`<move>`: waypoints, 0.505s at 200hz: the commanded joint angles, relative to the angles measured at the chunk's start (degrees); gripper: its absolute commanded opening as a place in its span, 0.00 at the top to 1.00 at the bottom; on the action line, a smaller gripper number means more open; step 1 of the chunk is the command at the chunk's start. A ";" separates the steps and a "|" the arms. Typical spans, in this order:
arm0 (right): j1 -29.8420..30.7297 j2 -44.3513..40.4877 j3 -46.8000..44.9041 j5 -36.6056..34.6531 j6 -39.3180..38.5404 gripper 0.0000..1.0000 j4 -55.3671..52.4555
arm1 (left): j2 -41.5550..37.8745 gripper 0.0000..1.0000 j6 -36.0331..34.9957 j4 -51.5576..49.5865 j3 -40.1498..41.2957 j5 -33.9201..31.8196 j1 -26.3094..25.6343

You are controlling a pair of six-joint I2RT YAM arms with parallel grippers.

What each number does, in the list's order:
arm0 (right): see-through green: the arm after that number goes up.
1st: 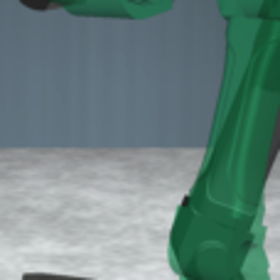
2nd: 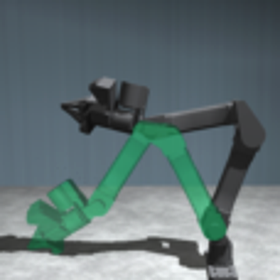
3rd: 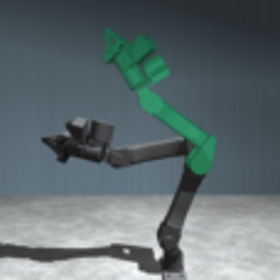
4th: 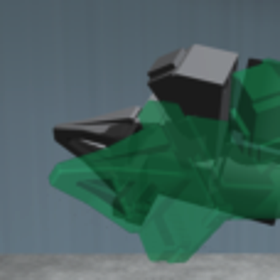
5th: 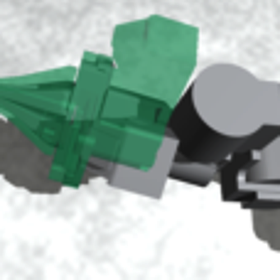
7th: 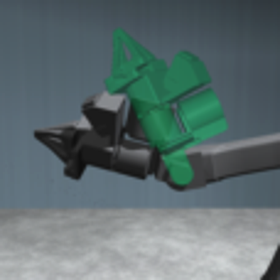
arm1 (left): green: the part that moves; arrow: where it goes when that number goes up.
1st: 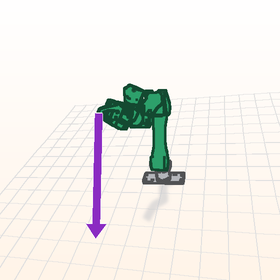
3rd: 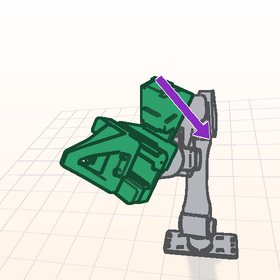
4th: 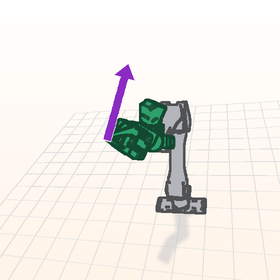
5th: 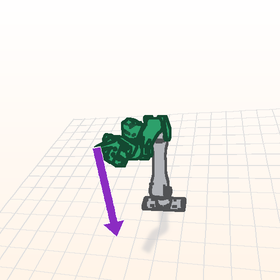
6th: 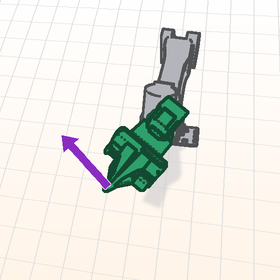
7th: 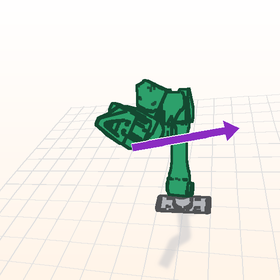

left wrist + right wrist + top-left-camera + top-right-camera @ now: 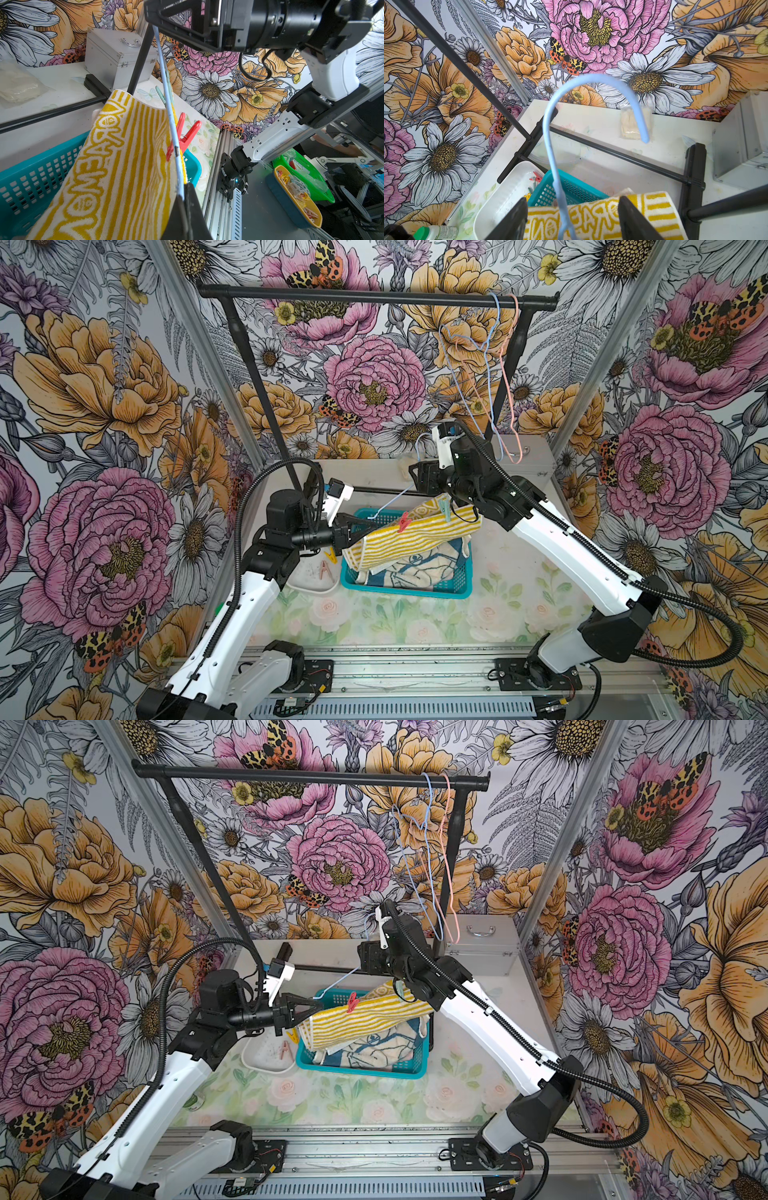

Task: Remove the clothespins securing towels to the hanger
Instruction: Pick up the hanger from the clothesline.

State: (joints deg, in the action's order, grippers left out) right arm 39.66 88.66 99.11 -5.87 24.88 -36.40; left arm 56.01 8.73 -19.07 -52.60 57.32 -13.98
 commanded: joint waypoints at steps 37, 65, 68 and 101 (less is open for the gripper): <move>-0.59 3.65 5.27 3.61 -0.45 0.55 2.47 | -1.96 1.00 -1.20 0.45 1.71 -1.82 -0.70; -0.59 3.87 5.00 4.56 -0.63 0.80 3.06 | -2.13 1.00 -1.32 0.21 1.80 -2.54 -0.95; -0.55 3.79 4.96 4.55 -0.69 0.81 3.15 | -2.13 1.00 -1.35 0.11 1.80 -2.55 -0.96; -0.46 2.95 4.88 4.34 -1.41 0.92 3.88 | -1.79 1.00 -1.88 -1.09 1.58 -4.47 -0.96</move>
State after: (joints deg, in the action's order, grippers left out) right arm 39.16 91.77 102.30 -2.72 24.18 -34.37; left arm 55.07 8.47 -19.79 -51.05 55.18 -14.39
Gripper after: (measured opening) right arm 0.104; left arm 0.045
